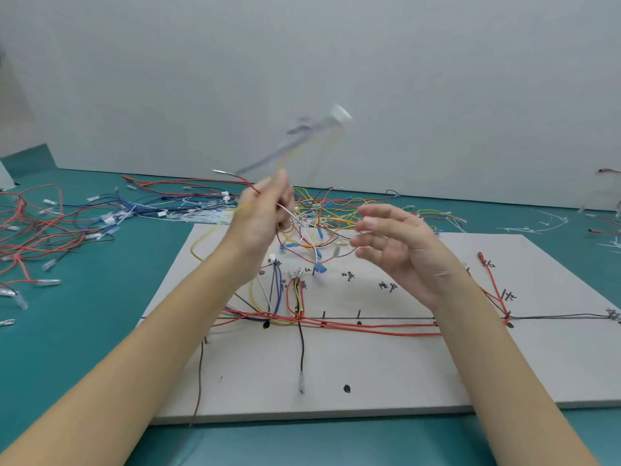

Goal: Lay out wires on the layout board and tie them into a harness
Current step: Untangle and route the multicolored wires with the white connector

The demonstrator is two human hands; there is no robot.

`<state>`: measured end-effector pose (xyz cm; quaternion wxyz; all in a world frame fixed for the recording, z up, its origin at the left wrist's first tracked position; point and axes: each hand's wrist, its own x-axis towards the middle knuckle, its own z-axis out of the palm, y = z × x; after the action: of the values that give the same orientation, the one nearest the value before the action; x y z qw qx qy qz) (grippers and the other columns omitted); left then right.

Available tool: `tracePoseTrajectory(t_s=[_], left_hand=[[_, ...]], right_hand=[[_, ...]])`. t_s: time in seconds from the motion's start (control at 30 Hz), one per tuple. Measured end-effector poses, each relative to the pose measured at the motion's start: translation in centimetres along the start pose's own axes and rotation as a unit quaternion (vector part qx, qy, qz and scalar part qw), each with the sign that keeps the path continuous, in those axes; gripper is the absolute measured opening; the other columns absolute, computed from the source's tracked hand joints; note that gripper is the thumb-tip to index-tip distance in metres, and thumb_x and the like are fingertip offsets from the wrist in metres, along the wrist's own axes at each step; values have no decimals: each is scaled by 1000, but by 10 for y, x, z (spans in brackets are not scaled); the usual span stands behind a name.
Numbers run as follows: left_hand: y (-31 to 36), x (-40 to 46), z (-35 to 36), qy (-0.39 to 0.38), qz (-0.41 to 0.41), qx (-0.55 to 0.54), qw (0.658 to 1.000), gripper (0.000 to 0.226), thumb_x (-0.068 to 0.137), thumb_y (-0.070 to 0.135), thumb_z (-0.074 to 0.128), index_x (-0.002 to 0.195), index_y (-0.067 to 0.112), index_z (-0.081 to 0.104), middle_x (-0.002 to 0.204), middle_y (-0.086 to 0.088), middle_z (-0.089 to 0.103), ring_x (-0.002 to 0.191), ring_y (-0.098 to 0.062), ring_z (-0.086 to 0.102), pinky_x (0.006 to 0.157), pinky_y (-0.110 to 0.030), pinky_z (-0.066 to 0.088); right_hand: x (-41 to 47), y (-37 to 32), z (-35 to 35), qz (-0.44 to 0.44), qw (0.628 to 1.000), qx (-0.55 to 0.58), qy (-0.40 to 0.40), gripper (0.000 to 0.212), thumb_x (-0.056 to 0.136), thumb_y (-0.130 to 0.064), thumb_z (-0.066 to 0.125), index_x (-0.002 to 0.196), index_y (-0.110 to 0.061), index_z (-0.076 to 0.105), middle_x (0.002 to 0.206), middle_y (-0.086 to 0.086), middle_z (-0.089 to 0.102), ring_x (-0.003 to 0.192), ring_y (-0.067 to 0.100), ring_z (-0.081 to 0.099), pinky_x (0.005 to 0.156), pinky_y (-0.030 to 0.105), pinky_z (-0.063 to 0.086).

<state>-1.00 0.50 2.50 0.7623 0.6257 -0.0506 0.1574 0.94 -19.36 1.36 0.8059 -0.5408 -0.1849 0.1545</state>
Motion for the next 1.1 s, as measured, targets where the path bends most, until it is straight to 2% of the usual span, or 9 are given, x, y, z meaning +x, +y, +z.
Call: tracePoseTrajectory(t_s=[0.2, 0.3, 0.4, 0.47, 0.6, 0.7, 0.83, 0.97, 1.1], left_hand=[[16, 3, -19, -11, -94, -267, 959, 46, 104, 34, 35, 60, 21, 30, 39, 8, 25, 58, -14, 62, 77, -29, 54], [14, 0, -18, -46, -124, -334, 933, 47, 103, 31, 36, 58, 20, 29, 39, 8, 25, 40, -12, 39, 59, -24, 51], [16, -2, -18, -76, -144, -364, 917, 46, 102, 30, 37, 57, 21, 29, 39, 8, 25, 36, -9, 23, 44, -21, 38], [17, -1, -21, -92, -147, -358, 917, 45, 102, 30, 36, 59, 22, 27, 39, 7, 24, 37, -8, 13, 41, -18, 26], [18, 2, -30, -106, -150, -332, 925, 45, 102, 31, 33, 58, 23, 26, 38, 7, 24, 40, -9, 5, 41, -21, 10], [18, 3, -33, -115, -154, -328, 925, 45, 102, 32, 32, 58, 23, 26, 37, 7, 25, 39, -9, 5, 41, -21, 8], [19, 4, -35, -123, -153, -321, 926, 47, 102, 33, 31, 57, 23, 26, 38, 7, 23, 39, -9, 5, 41, -21, 8], [27, 11, -52, -133, -126, -336, 924, 48, 103, 34, 30, 56, 24, 26, 45, 6, 14, 37, -10, 8, 38, -21, 12], [28, 14, -64, -139, -121, -407, 895, 43, 101, 30, 32, 58, 24, 26, 48, 6, 14, 36, -10, 10, 36, -23, 14]], right_hand=[[6, 28, 13, -46, 932, -355, 55, 21, 84, -3, 69, 102, -13, 71, 71, -3, 63, 59, 13, 56, 52, 23, 46], [11, 43, 15, -62, 865, -497, 30, 34, 82, -16, 74, 113, -26, 67, 70, -10, 58, 54, -3, 48, 59, 20, 39], [14, 49, 11, -70, 811, -580, 14, 20, 85, -24, 71, 105, -26, 72, 74, -14, 57, 63, -10, 49, 61, 14, 33], [16, 48, 9, -83, 802, -591, 21, 15, 89, -18, 65, 101, -18, 75, 71, -17, 56, 61, -9, 49, 60, 11, 32], [17, 39, 4, -115, 801, -580, 91, 16, 92, -11, 61, 99, -12, 75, 67, -21, 52, 64, 3, 50, 70, 23, 38], [16, 34, -1, -117, 802, -575, 114, 19, 93, -9, 58, 99, -15, 75, 65, -27, 48, 62, 4, 49, 84, 36, 44], [16, 29, -14, -83, 809, -564, 148, 23, 94, -10, 53, 108, -19, 70, 72, -9, 55, 69, 17, 53, 72, 29, 43], [13, 15, -43, -39, 781, -572, 246, 27, 94, -13, 52, 115, -17, 68, 87, -4, 57, 86, 25, 60, 87, 38, 50], [9, 8, -54, 9, 760, -559, 330, 28, 87, -17, 53, 108, -20, 71, 89, 6, 69, 86, 33, 66, 84, 42, 54]])
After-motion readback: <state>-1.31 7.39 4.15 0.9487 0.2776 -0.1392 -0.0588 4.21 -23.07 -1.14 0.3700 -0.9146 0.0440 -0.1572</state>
